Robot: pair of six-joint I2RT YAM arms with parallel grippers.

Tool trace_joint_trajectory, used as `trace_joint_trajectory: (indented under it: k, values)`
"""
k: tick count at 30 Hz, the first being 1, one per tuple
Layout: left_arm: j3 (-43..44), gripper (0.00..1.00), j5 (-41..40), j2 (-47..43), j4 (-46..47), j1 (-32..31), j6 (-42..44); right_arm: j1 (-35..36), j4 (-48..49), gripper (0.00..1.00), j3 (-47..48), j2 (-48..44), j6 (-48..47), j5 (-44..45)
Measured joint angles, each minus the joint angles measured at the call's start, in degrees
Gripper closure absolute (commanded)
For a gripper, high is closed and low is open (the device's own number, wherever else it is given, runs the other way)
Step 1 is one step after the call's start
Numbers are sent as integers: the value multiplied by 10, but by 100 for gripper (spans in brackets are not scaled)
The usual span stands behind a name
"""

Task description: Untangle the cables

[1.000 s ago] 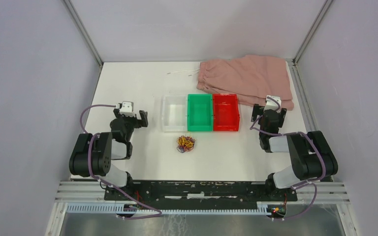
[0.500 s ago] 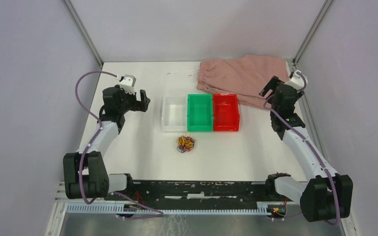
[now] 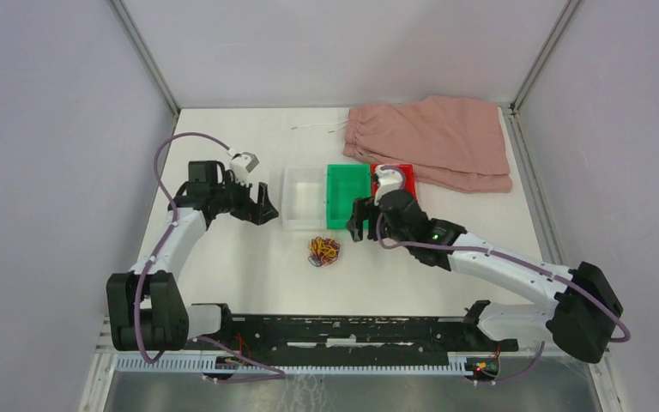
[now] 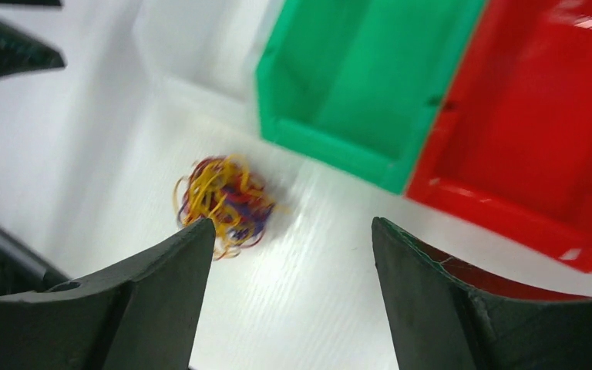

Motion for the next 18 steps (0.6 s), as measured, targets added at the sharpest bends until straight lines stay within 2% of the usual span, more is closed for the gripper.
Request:
trace_joint_trajectory:
  k: [5, 11, 13, 16, 18]
  values:
    - [-12, 1, 5, -5, -9, -43, 0, 93, 17, 29, 3, 82, 18, -5]
    - [-18, 1, -23, -3, 6, -92, -1, 114, 26, 42, 26, 186, 27, -24]
    - [-23, 0, -35, 0, 19, -96, -2, 114, 30, 54, 32, 201, 28, -29]
    - [-28, 3, -56, 15, 42, -99, -2, 114, 38, 80, 39, 215, 28, -38]
    - [-30, 5, -72, 31, 60, -101, -2, 114, 42, 92, 42, 218, 27, -44]
